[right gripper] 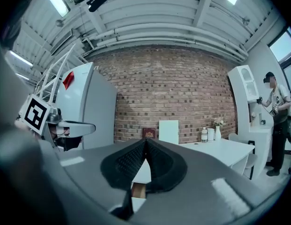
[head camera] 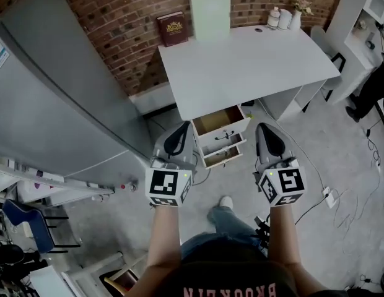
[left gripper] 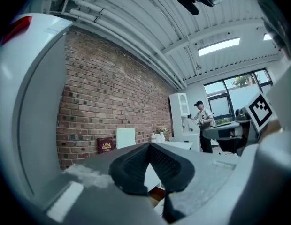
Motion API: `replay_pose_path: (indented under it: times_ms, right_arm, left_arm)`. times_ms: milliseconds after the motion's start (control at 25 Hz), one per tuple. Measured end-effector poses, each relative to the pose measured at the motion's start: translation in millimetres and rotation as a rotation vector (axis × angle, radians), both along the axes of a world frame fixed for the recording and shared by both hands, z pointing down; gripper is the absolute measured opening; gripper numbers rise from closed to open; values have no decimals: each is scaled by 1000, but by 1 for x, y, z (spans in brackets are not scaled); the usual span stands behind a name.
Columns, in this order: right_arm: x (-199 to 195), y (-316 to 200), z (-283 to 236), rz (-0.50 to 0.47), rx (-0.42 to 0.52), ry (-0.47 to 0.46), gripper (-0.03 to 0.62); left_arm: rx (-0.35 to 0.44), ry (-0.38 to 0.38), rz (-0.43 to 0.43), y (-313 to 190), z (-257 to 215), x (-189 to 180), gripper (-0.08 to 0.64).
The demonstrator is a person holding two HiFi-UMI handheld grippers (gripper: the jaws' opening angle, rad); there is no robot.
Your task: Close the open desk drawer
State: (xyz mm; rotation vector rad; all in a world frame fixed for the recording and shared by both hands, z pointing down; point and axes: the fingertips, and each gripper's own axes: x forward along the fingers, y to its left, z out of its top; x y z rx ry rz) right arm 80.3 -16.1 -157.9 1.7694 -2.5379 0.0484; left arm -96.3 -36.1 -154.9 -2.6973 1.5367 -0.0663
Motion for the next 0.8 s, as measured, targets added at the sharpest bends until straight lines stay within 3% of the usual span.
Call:
replay_pose_path:
  times_ms: [360,800]
  right_arm:
    - [34,-90,41,-50,-105,9,0]
    - [33,-116,103,-26,-226,-1,2]
  left_arm:
    - [-85,-27,-64,-80,37,22,-2]
    - [-195,-68,-55,-102,94,12,-2]
